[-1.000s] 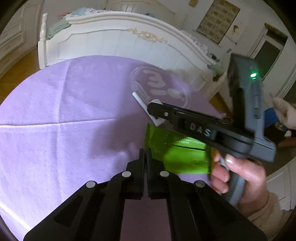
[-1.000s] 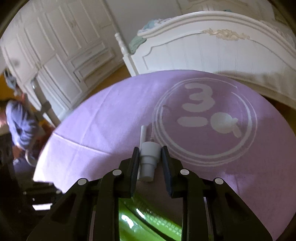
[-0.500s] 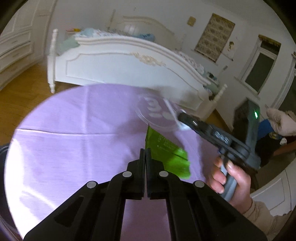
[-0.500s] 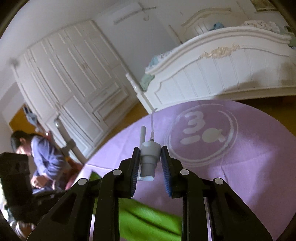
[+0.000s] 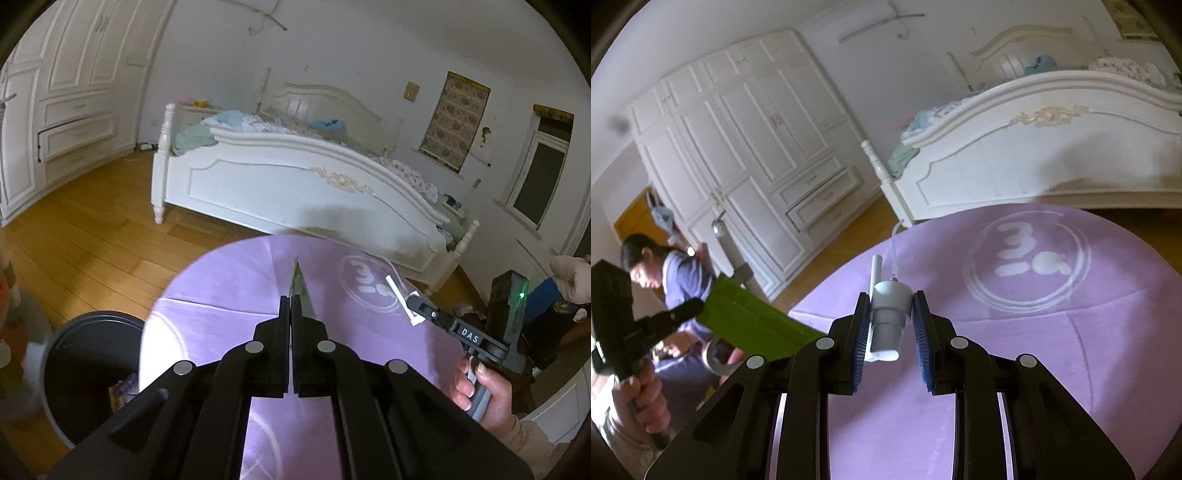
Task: Collect trash
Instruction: 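Carry the green wrapper and white piece over the bin and open both tools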
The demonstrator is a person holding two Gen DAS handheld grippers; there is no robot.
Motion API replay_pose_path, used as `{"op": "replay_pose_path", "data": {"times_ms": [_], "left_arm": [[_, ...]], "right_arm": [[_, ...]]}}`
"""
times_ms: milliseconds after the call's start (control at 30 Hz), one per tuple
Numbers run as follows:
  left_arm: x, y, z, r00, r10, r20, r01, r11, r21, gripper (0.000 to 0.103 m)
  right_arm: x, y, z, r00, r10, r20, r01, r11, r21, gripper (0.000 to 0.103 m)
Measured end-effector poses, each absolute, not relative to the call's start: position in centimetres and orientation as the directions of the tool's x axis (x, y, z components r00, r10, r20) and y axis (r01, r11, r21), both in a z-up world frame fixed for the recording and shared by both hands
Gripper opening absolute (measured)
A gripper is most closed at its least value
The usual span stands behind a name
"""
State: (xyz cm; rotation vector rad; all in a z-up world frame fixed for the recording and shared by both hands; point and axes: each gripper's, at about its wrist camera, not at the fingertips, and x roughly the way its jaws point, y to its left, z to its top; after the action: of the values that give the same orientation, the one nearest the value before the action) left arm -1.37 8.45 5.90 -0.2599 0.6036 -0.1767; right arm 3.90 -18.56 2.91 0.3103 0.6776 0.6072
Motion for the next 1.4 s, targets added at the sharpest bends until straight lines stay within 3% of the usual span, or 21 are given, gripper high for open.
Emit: {"op": "replay_pose_path", "data": {"times_ms": [567,1033,1400], "left_arm": [[-5.4,17.3,7.3,0.874,-0.105,-0.475,-0.058,0.947,-0.316,0.002],[-8.7,25.6,3.0,0.857,0.027,-0.515,-0.238,0.906,-0.35,0.002],[-9.8,29.8,-0.6,0.825,0.059,-0.562,-0.315,0.874,-0.37,0.002]], "right_arm": [[1.5,-7.9,5.8,0.497,0.695,-0.519,-0.591,0.71,0.384,0.025],[1.2,7.2,3.2,0.228,0.761,-0.608,-0.686,0.568,0.455,0.024],[2.1,14.7,0.5,0.133,0.733,-0.667,-0.697,0.548,0.463,0.024]]}}
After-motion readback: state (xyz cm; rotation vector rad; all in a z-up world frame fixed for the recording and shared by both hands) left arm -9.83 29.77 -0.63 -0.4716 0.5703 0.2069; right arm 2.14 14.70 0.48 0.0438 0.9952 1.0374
